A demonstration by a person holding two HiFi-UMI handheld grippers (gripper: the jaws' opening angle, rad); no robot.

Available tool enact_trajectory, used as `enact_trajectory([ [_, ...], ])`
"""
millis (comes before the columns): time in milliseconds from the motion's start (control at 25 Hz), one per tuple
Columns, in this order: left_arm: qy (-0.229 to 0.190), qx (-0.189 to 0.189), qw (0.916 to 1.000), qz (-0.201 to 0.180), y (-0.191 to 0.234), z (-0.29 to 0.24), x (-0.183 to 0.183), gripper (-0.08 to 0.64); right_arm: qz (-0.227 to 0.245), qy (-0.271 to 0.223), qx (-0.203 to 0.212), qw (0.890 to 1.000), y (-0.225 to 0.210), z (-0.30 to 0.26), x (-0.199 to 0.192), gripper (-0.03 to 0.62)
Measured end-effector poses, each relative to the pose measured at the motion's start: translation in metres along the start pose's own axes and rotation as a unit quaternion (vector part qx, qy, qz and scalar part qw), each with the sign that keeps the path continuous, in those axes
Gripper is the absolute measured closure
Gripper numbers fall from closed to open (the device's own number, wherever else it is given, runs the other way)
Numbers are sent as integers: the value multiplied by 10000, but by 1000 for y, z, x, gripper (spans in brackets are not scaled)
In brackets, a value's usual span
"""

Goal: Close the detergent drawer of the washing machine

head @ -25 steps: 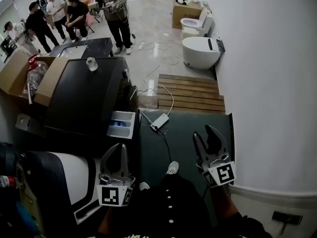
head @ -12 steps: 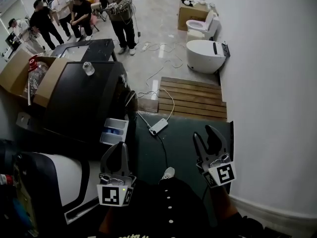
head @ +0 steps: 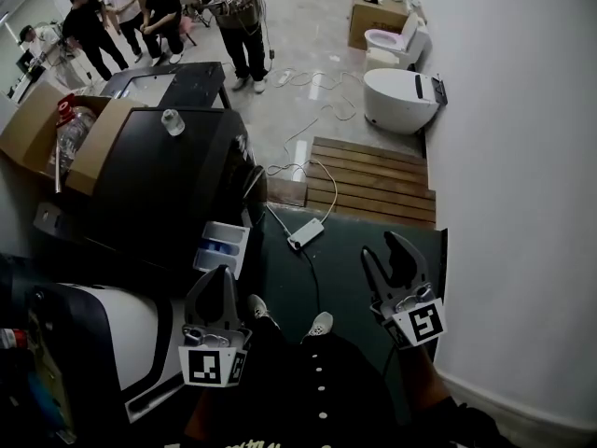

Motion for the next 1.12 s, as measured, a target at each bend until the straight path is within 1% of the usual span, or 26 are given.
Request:
enact_trajectory([
  [200, 16, 25, 10000, -31, 29, -1, 1, 545, 54, 103, 144, 9998, 18, -20, -11, 396],
  [360, 50, 52, 9999, -70, 48, -1, 2, 545, 90, 260, 357, 9990, 33, -42, -29, 396],
  [520, 155, 165, 9997, -114, 66, 11, -1, 545, 133, 425, 671, 9967, 55, -61, -61, 396],
  [640, 292, 306, 9991, -66, 77, 21, -8, 545, 181, 676, 876, 9937, 69, -74, -92, 396],
  [800, 423, 438, 9981, 32, 86, 34, -18, 545, 268, 1045, 1242, 9864, 89, -86, -135, 396],
  [960, 524, 423, 9977, 111, 87, 43, -28, 545, 465, 1407, 1613, 9757, 109, -93, -183, 394],
  [1120, 678, 539, 9960, 204, 89, 53, -36, 545, 552, 1726, 1892, 9651, 127, -95, -221, 394],
])
Point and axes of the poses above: the fingertips, and each gripper's own axes: z backward along the fingers, y to its left, x out of its top, the point moved 1 cm from there along z, backward along the fingers, and after that the axes turned 14 degrees about -x, right-handed, at the moved point
